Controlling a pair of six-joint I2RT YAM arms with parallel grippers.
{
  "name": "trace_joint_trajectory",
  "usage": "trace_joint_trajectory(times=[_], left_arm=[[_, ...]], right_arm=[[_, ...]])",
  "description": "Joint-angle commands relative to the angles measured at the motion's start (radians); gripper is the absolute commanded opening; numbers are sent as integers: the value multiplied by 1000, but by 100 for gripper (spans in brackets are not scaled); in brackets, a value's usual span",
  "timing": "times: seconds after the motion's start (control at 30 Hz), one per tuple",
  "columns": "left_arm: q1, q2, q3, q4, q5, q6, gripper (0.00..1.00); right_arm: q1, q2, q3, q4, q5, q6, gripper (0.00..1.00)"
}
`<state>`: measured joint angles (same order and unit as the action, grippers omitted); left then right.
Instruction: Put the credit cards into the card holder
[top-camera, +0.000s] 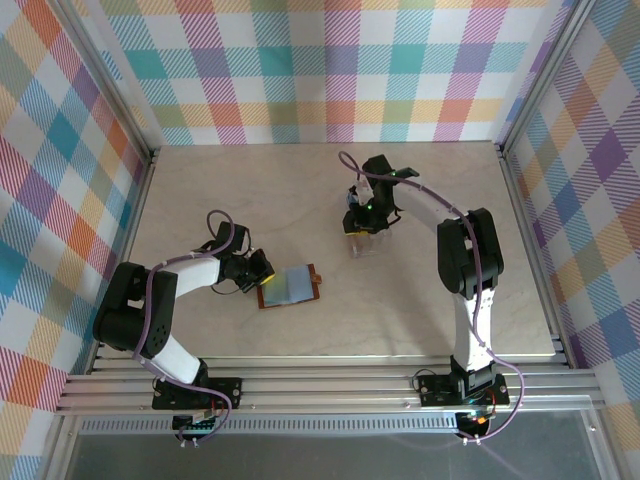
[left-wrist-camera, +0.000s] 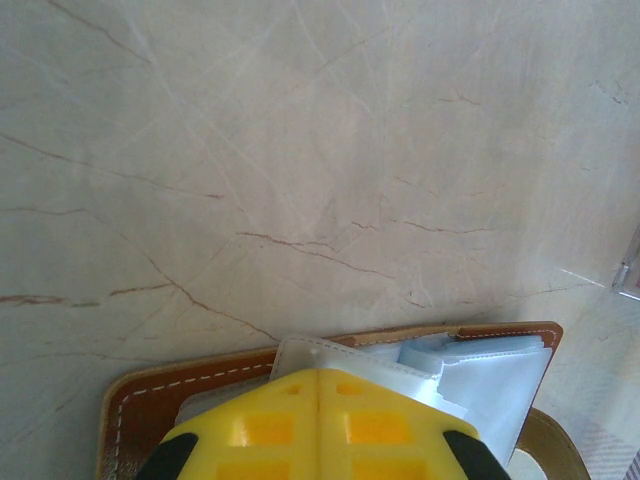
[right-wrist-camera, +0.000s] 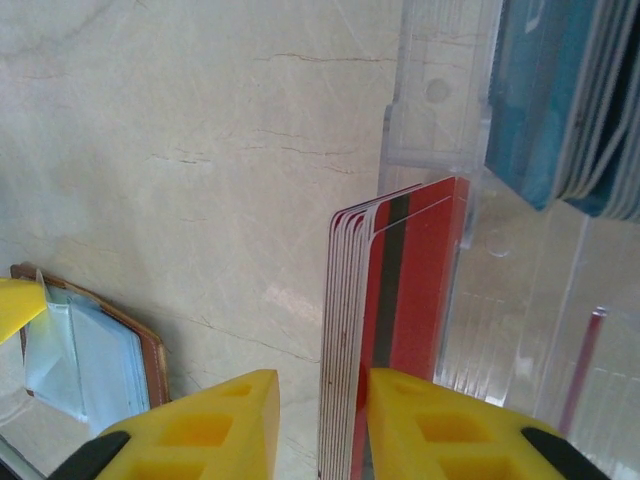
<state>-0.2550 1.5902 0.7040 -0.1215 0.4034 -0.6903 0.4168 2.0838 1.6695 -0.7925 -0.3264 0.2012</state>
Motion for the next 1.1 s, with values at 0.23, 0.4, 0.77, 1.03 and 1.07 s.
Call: trace_joint_trajectory(times=[0.23, 0.4, 0.77, 1.03, 1.07], left_arm=[[-7, 72, -50, -137, -106, 15, 0], [-7, 73, -49, -139, -107, 15, 0], [-6, 74, -48, -139, -106, 16, 0], [-6, 70, -50, -140, -107, 16, 0], [-6, 70, -49, -140, -107, 16, 0]], right_arm=[[-6, -21, -8, 3, -27, 3, 21], [-6, -24, -9, 4, -33, 3, 16], [-9, -37, -11, 0, -28, 3, 7], [-9, -55, -14, -7, -7, 13, 0], [-12, -58, -16, -8, 0, 17, 0]])
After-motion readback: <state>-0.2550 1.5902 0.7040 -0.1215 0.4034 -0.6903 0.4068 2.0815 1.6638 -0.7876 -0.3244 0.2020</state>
